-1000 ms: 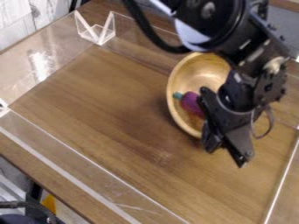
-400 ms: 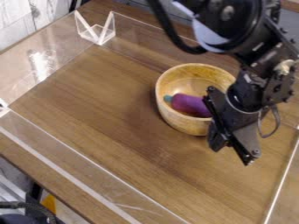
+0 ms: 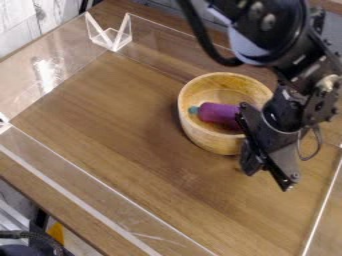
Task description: Put the purple eggplant in the brown bowl
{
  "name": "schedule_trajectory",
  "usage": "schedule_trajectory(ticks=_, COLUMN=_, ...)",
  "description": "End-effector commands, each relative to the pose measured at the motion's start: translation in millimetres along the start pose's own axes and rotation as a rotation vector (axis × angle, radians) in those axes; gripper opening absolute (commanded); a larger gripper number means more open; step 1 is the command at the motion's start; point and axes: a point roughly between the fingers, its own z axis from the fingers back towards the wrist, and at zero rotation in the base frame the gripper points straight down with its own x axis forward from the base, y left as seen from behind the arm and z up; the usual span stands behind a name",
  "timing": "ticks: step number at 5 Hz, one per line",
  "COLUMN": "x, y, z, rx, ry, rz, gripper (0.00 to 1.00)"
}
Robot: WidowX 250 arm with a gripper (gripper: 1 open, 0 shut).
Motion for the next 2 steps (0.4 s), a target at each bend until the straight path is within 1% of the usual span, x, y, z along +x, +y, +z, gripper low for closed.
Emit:
schedule_trajectory(ticks=1, x=12.6, y=1.1, z=8.1, rx=0.007, ry=-0.046, rz=-0.002, gripper=0.0)
schedule_trajectory(ticks=2, x=14.1, y=2.5, z=4.0, rx=0.007, ry=-0.044, rz=0.001, gripper=0.0)
